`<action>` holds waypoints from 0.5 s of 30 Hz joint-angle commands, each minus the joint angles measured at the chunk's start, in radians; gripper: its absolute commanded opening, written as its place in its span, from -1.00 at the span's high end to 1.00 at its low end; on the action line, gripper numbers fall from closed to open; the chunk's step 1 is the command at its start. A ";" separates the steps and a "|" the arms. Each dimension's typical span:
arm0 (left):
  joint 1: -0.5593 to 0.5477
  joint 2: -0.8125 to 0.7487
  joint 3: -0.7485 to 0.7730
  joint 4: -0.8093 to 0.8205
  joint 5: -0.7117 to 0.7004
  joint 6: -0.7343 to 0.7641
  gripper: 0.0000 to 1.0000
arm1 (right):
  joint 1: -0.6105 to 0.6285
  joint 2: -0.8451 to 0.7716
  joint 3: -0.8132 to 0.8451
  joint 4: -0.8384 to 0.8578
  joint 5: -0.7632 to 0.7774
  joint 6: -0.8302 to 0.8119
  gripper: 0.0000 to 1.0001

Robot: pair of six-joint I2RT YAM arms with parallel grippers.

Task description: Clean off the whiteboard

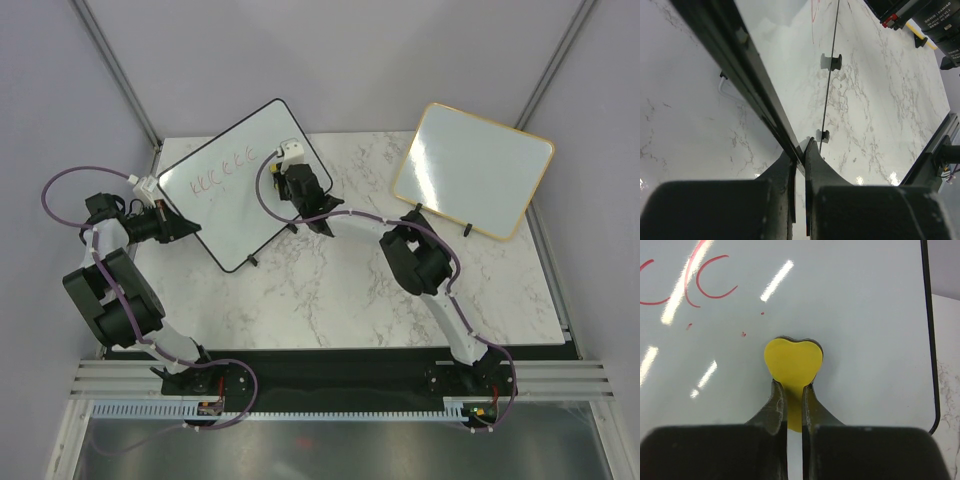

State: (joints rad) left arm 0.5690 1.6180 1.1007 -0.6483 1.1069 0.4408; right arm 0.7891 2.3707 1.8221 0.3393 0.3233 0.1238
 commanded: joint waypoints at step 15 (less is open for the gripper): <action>-0.009 -0.041 0.021 0.148 -0.170 0.230 0.96 | 0.015 0.076 0.160 -0.119 -0.242 0.008 1.00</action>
State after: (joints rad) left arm 0.5667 1.6119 1.1007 -0.6502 1.1076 0.4480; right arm 0.7254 2.4062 1.9591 0.2111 0.1894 0.1642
